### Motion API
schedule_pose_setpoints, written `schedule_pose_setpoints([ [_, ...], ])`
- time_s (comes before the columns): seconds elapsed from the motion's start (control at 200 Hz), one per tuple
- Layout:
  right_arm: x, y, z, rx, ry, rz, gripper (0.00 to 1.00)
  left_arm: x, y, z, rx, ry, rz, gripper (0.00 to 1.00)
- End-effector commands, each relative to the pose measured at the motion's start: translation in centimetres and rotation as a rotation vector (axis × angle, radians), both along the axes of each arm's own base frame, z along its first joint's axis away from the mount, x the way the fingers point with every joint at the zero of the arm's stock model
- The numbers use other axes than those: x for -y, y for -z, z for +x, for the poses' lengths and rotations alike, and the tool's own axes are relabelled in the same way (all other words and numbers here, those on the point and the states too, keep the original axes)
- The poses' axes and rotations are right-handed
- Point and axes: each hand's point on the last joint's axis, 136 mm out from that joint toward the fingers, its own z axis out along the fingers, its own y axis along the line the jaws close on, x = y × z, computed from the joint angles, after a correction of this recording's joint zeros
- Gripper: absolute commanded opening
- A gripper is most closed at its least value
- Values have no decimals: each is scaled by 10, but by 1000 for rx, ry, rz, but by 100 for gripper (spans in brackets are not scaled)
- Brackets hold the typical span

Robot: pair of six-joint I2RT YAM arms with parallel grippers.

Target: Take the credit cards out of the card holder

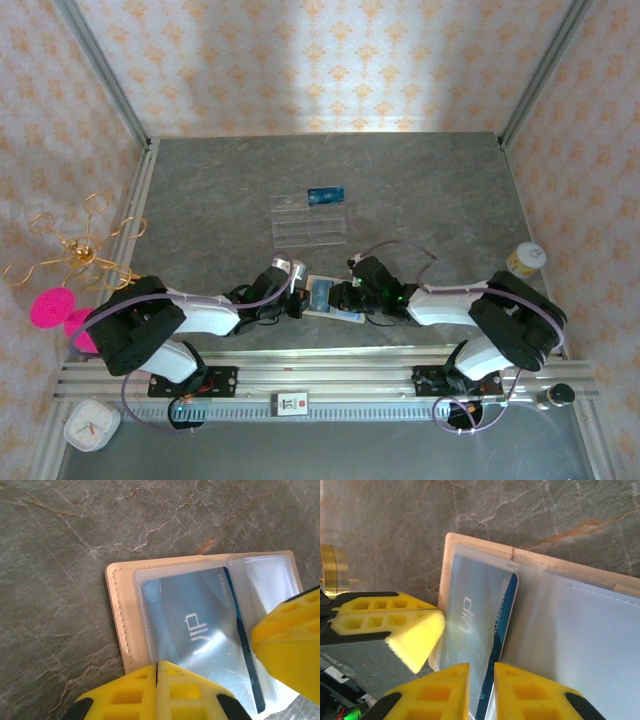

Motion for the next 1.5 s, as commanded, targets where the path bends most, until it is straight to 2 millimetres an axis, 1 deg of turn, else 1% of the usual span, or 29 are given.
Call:
schedule_pose_setpoints([
  [0.0,0,3,4,0,13,-7,20,-14,27,-18,-87,5,70,0],
  [0.215,6,6,5,-5,44,-27,20,-14,29,-20,-91,8,69,0],
  [0.325,4,8,4,-13,37,-21,20,-13,29,-19,-90,8,64,0],
  [0.435,-4,7,3,-26,15,14,21,-11,28,-20,-93,14,55,0],
  [0.485,-6,7,3,-26,13,22,19,-11,29,-21,-97,16,51,0],
  [0.671,-6,5,7,-19,29,21,4,-12,29,-22,-97,12,47,0],
  [0.711,-4,5,8,-17,39,13,0,-13,28,-21,-97,9,45,0],
  [0.846,1,5,8,-14,56,8,0,-12,28,-21,-98,6,36,0],
  [1.131,24,4,3,-21,103,-44,0,-12,23,-21,-93,2,23,0],
  [1.366,29,7,2,-35,119,-70,0,-8,11,-16,-66,8,17,0],
  [1.441,31,8,3,-29,124,-83,0,-3,-3,-13,-44,13,-13,0],
  [1.497,30,7,4,-21,122,-79,0,2,-21,-10,-9,15,-47,0],
])
